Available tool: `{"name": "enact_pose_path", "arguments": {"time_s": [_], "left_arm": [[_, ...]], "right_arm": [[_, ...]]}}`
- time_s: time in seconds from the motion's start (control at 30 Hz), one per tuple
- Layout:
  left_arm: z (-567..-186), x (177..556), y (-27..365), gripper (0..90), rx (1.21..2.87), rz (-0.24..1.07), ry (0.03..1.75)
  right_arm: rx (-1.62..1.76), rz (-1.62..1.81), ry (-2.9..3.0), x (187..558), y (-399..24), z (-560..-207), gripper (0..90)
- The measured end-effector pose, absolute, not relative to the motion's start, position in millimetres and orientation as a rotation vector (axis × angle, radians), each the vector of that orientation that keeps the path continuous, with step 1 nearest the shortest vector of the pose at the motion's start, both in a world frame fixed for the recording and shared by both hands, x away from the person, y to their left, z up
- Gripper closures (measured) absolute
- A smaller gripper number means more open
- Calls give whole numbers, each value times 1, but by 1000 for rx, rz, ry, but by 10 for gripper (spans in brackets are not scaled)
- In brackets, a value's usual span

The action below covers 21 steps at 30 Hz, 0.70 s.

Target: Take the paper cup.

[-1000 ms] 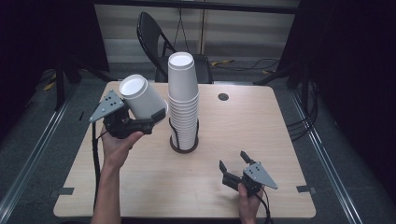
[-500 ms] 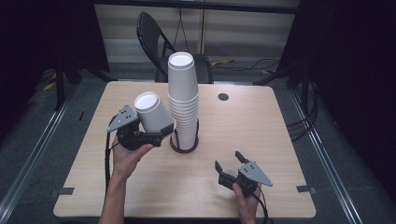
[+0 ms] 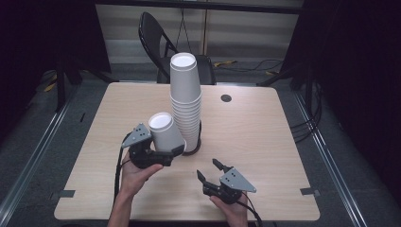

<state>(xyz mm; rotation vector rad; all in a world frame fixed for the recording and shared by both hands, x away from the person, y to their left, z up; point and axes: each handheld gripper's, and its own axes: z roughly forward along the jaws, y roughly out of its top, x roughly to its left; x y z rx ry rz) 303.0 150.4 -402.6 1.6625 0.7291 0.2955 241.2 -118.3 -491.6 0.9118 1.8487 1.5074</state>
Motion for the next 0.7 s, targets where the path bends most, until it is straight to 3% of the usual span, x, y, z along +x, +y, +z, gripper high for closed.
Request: {"name": "enact_pose_path", "arguments": {"time_s": [0.5,0.6,0.7], "left_arm": [[-435,283,140,124,1650,121,796],[-441,283,139,124,1646,89,814],[-447,283,139,124,1652,73,823]], "right_arm": [[844,1620,1855,236,-95,-495,367],[819,1632,1871,235,-92,-495,314],[795,1644,1865,234,-90,-495,323]]}}
